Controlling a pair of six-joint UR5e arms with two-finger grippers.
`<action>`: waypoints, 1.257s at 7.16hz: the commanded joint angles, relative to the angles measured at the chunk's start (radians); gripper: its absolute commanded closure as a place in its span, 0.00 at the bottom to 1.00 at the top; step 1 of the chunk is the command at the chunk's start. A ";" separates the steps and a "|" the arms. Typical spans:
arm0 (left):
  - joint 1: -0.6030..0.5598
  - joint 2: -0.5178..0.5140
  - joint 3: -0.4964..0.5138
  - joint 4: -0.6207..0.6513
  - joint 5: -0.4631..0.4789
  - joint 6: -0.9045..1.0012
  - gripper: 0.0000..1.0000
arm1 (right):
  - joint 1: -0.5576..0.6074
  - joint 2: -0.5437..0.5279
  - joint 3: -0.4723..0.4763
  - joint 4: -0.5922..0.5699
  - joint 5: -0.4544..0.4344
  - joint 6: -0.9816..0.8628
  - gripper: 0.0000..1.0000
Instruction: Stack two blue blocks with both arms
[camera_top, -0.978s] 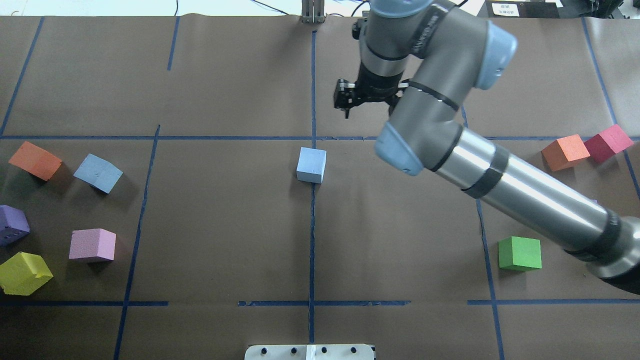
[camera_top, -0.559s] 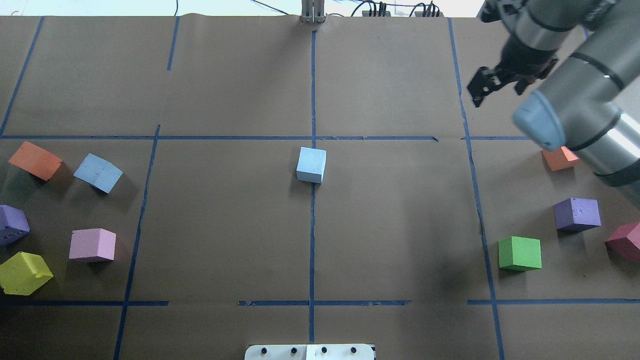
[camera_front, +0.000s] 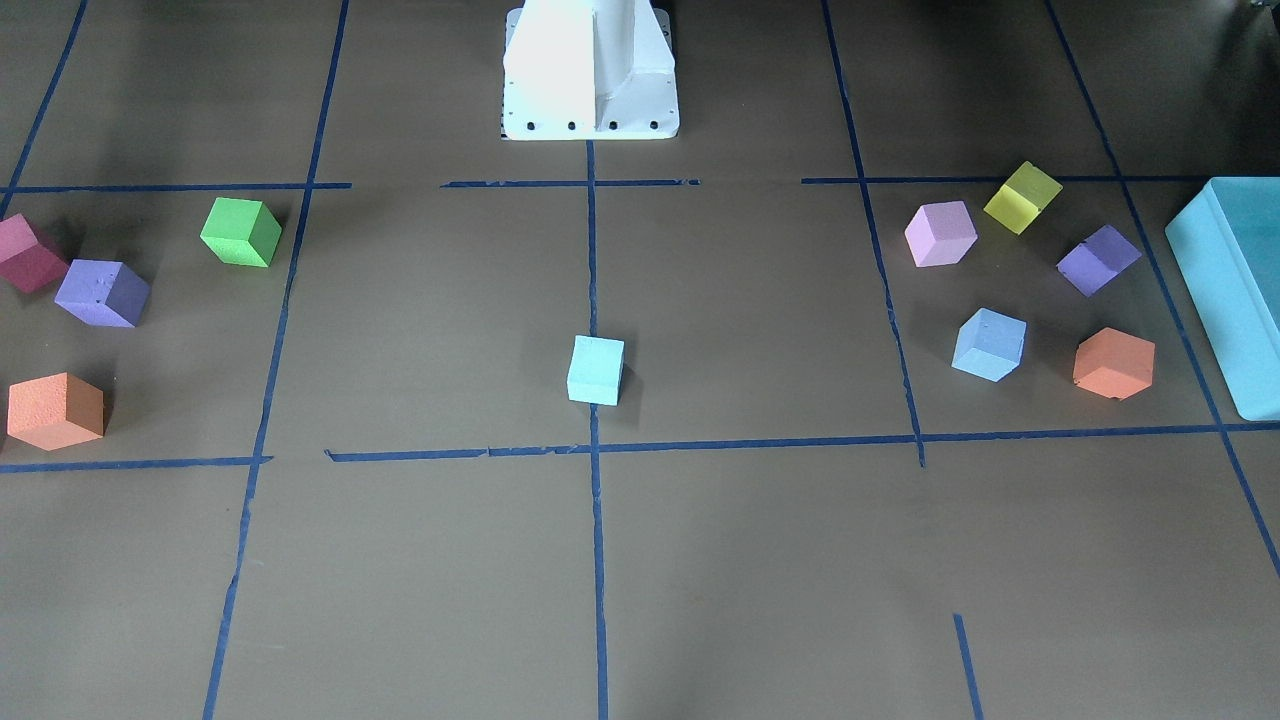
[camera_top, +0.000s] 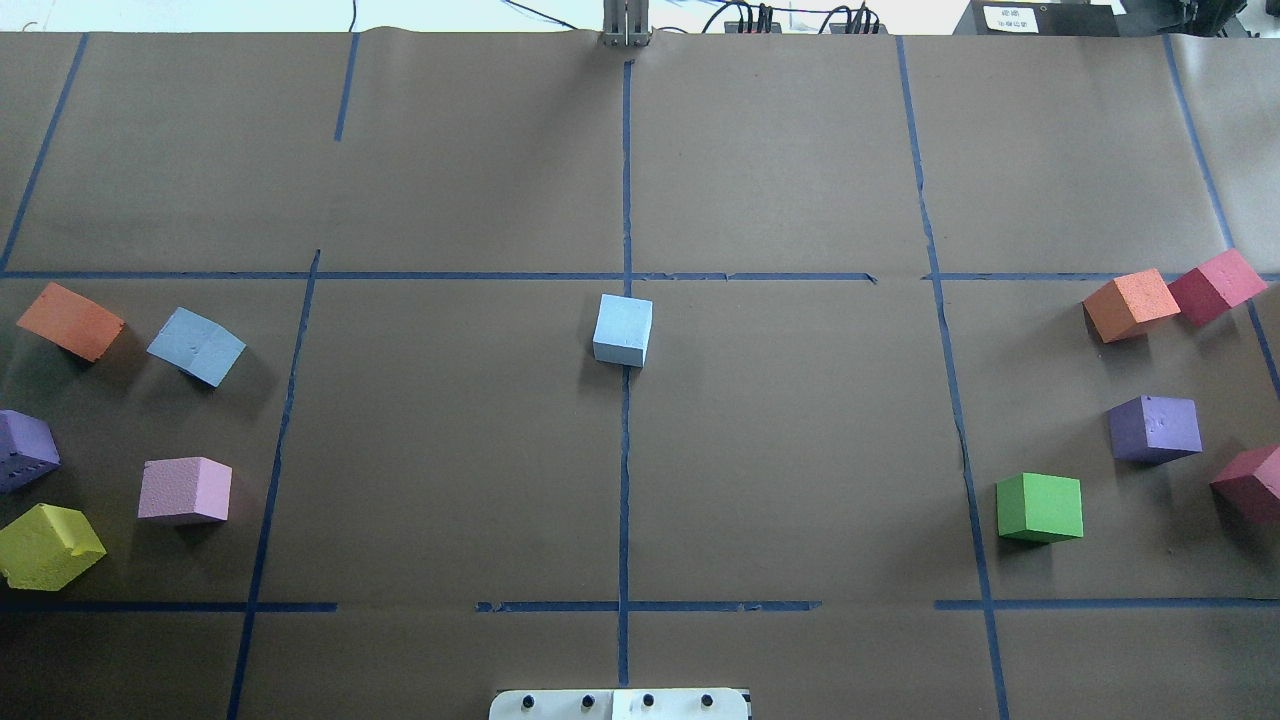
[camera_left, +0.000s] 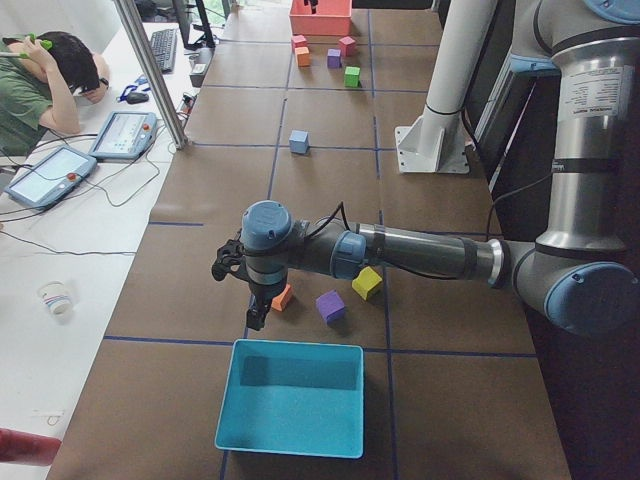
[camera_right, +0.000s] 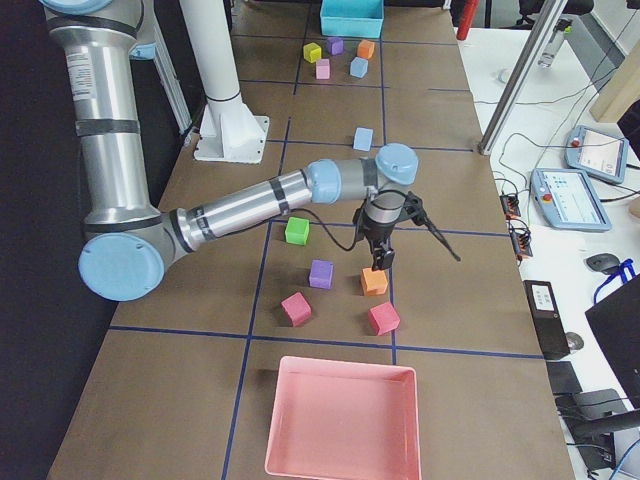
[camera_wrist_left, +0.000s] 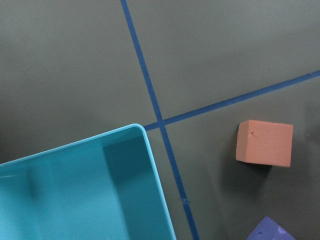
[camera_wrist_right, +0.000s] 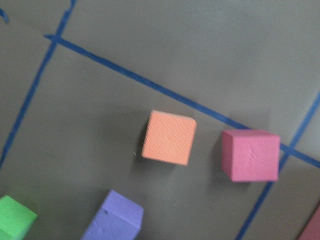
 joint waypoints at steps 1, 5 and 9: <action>0.063 -0.020 -0.028 -0.036 -0.032 -0.079 0.00 | 0.142 -0.173 0.021 0.007 -0.005 -0.120 0.00; 0.333 -0.104 -0.033 -0.089 0.009 -0.285 0.00 | 0.142 -0.203 0.014 0.081 -0.004 -0.056 0.00; 0.573 -0.132 0.019 -0.276 0.198 -0.392 0.00 | 0.142 -0.203 0.014 0.081 -0.004 -0.057 0.00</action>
